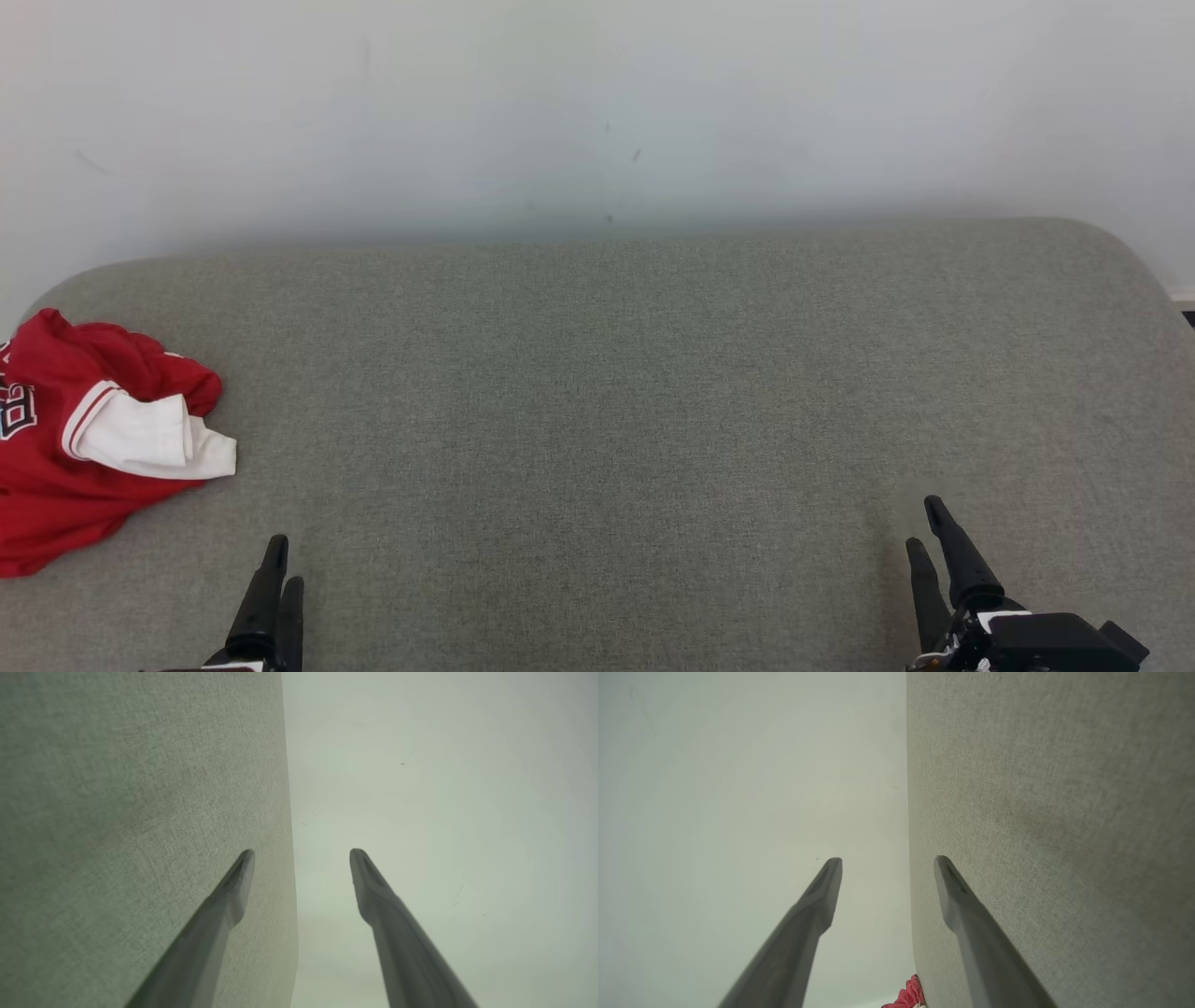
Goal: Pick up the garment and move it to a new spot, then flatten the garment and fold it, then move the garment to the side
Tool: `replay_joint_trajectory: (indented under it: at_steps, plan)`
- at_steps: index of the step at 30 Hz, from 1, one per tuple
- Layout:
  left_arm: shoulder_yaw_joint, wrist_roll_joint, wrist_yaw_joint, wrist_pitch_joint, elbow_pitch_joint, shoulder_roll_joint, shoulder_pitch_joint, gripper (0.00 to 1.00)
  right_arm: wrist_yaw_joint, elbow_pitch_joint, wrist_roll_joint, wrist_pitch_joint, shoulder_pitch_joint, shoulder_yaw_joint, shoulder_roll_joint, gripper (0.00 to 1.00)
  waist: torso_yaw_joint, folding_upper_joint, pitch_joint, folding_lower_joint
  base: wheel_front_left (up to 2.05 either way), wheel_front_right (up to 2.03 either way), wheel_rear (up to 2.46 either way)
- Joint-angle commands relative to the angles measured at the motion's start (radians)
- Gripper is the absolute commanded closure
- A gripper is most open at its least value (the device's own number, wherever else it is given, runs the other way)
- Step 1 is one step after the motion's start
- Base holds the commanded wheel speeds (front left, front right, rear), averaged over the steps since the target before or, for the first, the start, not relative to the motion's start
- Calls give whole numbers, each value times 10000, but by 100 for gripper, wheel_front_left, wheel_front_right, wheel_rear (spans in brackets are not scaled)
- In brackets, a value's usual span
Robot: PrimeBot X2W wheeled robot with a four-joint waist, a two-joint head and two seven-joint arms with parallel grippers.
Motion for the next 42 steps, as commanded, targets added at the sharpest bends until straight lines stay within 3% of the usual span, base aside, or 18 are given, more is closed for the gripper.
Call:
replay_joint_trajectory:
  at_steps: [1, 10, 21, 42]
  plan:
    - [-40, 122, -11, -129, -244, 31, -149, 0, -1, -228, -157, -120, -172, 137, -7, 0, 0, 0, 3, 0, 0, 0, 0]
    - [-53, 836, -14, -526, -497, 39, -63, 0, -2, -427, -1028, -515, -96, 400, -7, 0, -10, 0, 14, 0, 0, 0, 0]
    - [91, 2631, -19, -1016, -760, 50, 21, 0, -4, -737, -2822, -1002, -25, 578, -6, 0, -28, 0, 30, 0, 0, 0, 0]
    - [-189, 7124, 283, -1804, -1296, 68, 320, 0, -7, -1182, -6649, -1784, 64, 1034, -5, 0, -65, 0, 21, 0, 0, 0, 0]
